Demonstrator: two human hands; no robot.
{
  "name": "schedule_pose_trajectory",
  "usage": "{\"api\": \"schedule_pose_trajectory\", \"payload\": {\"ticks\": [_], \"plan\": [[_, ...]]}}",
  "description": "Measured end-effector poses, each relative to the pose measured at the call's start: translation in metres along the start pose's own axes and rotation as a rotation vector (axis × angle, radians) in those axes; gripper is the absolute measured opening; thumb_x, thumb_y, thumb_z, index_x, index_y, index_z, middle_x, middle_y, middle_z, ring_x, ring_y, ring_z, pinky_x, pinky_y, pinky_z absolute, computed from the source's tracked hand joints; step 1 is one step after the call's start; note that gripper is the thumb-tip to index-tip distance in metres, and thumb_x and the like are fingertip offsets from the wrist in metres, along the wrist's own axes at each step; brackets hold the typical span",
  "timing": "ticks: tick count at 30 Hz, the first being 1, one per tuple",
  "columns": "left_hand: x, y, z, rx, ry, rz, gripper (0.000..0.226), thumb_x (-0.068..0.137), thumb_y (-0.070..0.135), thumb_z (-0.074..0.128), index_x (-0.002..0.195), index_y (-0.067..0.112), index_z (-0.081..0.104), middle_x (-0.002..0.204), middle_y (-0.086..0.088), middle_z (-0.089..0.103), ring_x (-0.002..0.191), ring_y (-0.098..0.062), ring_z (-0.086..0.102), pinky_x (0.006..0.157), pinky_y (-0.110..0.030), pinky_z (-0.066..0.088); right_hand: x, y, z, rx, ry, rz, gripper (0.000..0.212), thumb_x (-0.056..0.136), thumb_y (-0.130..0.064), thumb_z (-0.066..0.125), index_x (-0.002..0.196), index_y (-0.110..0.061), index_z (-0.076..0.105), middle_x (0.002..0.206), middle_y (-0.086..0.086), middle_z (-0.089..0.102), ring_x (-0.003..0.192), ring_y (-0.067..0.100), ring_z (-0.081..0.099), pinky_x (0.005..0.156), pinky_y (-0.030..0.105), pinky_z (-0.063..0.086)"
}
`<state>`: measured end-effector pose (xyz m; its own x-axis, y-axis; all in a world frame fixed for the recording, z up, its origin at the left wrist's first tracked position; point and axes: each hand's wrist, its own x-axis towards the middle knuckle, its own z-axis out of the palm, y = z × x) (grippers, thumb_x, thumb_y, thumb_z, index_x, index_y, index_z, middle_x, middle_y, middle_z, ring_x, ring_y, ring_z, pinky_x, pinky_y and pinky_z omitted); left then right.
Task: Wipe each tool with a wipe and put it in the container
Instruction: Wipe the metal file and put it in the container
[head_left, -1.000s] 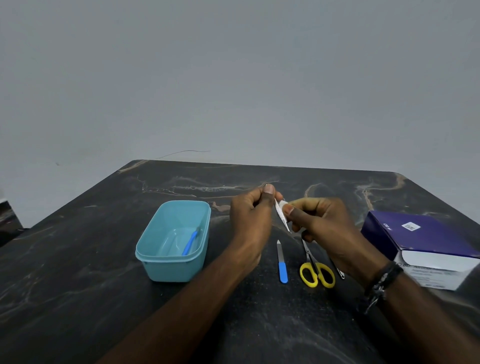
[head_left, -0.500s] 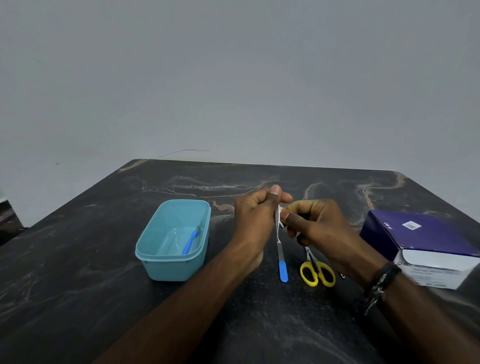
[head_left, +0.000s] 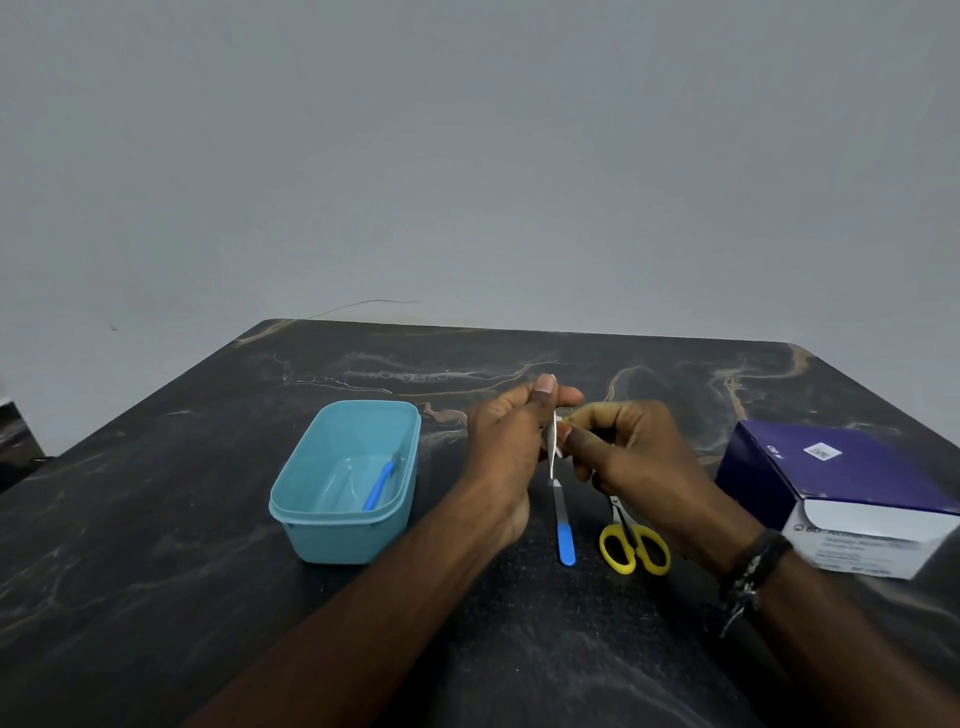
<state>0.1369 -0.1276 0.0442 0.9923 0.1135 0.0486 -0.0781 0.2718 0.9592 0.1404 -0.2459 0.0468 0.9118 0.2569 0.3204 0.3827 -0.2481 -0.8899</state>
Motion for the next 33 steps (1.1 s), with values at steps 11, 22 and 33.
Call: {"api": "schedule_pose_trajectory", "payload": {"ticks": [11,22,33], "plan": [[0.002,0.001,0.0,-0.028,0.039,-0.002,0.028,0.095,0.031,0.055,0.082,0.014,0.073,0.086,0.003,0.069,0.089,-0.01,0.06,0.074,-0.03,0.048,0.0,0.004,0.001,-0.112,-0.058,-0.048,0.023,0.087,-0.007,0.065,0.066,-0.011,0.071,0.056,0.004,0.064,0.052,0.009,0.053,0.05,0.019,0.042],[0.005,-0.003,-0.003,-0.053,0.034,-0.021,0.025,0.094,0.027,0.058,0.078,0.016,0.075,0.085,0.003,0.071,0.085,-0.011,0.061,0.075,-0.032,0.049,-0.001,0.003,0.002,-0.103,-0.13,-0.02,0.025,0.09,-0.007,0.061,0.067,-0.012,0.068,0.049,-0.01,0.059,0.045,0.0,0.048,0.048,0.012,0.037],[0.01,-0.001,-0.005,-0.161,-0.042,-0.055,0.019,0.087,0.027,0.065,0.082,0.01,0.072,0.082,-0.005,0.07,0.071,-0.016,0.063,0.063,-0.03,0.052,0.002,0.002,-0.008,0.198,-0.175,0.128,0.02,0.091,-0.007,0.057,0.082,0.006,0.068,0.059,0.009,0.047,0.049,0.011,0.036,0.041,0.018,0.028]]}}
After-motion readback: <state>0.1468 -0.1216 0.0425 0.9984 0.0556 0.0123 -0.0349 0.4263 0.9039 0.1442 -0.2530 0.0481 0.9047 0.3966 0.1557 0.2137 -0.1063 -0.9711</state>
